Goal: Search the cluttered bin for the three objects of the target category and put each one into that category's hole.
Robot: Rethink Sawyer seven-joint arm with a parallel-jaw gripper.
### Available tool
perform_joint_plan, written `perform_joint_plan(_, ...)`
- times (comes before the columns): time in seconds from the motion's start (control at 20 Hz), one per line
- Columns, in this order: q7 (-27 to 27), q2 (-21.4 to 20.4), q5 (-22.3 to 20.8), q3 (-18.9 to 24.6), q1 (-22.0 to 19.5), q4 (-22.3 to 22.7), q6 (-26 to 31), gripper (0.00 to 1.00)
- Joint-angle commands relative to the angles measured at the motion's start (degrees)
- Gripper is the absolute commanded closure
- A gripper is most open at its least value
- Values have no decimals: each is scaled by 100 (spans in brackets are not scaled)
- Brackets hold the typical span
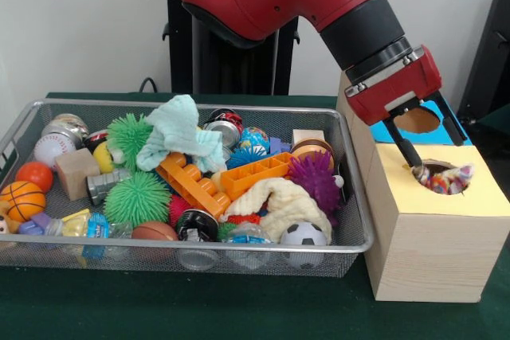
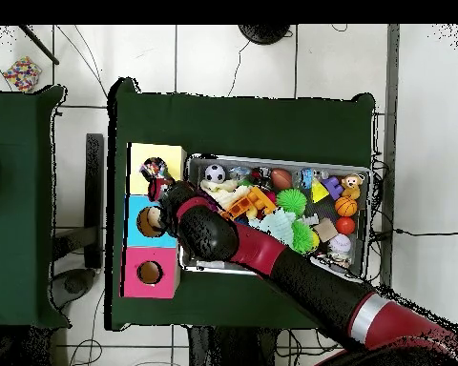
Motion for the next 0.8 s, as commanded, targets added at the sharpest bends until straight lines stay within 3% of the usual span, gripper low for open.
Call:
perform_joint_plan(0.05, 1335, -10, 324, -383, 29, -673, 93, 0)
perform_joint_plan(0.4, 1521, 49, 343, -304, -28, -644, -124, 0)
perform_joint_plan(0.6, 1186, -179, 379, -547, 129, -688, 336, 0)
perform_joint_plan(0.8, 1127, -199, 502, -447, 38, -676, 813, 0)
